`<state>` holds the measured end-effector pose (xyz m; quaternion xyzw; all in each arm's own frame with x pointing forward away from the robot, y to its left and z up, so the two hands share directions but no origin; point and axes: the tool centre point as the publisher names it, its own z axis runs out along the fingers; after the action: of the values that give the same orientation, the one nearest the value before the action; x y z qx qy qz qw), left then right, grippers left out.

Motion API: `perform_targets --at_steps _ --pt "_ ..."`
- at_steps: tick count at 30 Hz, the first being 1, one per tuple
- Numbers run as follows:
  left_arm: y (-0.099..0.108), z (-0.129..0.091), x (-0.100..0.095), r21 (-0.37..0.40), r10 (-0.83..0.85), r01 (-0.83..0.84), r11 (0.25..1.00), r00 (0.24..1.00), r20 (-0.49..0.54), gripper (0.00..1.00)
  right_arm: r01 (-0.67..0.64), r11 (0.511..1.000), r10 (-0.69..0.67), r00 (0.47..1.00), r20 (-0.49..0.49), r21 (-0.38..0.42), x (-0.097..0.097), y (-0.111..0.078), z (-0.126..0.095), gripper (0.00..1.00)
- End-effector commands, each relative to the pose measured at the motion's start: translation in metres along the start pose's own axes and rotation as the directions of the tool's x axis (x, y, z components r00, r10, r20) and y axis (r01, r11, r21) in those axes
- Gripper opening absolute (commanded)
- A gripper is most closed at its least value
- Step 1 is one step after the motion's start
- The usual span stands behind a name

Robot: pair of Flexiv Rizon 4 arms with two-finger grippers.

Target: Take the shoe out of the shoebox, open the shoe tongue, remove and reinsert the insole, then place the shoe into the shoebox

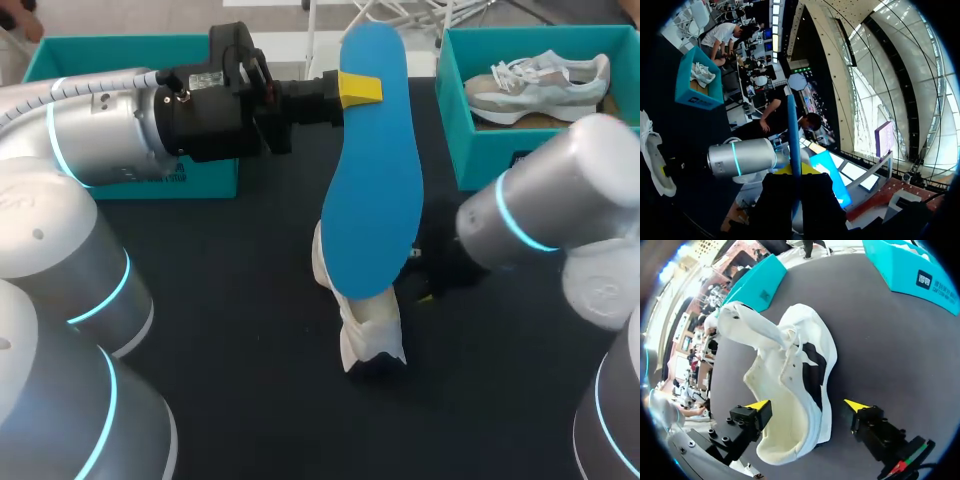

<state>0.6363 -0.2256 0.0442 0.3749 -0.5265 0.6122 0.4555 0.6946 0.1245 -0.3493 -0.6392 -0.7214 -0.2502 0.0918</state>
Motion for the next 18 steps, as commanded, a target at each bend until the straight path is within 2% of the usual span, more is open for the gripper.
perform_targets --at_steps 1,8,10,13,16,17,18 --pt "0.002 -0.001 -0.001 0.002 0.0 0.0 1.0 1.0 0.001 0.0 0.002 1.0 -0.002 0.991 -0.132 0.0 -0.011 -0.005 -0.018 1.0" --pt "0.002 -0.001 -0.001 0.002 0.0 0.0 1.0 1.0 0.001 0.0 0.002 1.0 -0.002 0.991 -0.132 0.0 -0.011 -0.005 -0.018 1.0" --pt "0.002 -0.001 -0.001 0.002 0.0 0.0 1.0 1.0 0.001 0.0 0.014 0.998 -0.025 0.982 -0.186 -0.061 -0.003 0.003 -0.029 1.0" --pt "0.002 -0.001 -0.001 0.002 0.0 0.0 1.0 1.0 0.001 0.0 0.014 0.997 -0.034 0.965 -0.258 -0.082 0.005 0.011 -0.046 1.0" --pt "0.002 -0.001 -0.001 0.002 0.0 0.0 1.0 1.0 0.001 0.0 0.01 0.999 -0.027 0.944 -0.33 -0.052 0.013 0.018 -0.059 1.0" --pt "0.002 -0.001 -0.001 0.002 0.0 0.0 1.0 1.0 0.001 0.0 -0.013 0.998 -0.01 0.917 -0.4 -0.056 0.017 0.021 -0.065 1.0" --pt "0.002 -0.001 -0.001 0.002 0.0 0.0 1.0 1.0 0.001 0.0 -0.03 0.999 0.016 0.901 -0.433 -0.025 0.019 0.022 -0.069 1.0"
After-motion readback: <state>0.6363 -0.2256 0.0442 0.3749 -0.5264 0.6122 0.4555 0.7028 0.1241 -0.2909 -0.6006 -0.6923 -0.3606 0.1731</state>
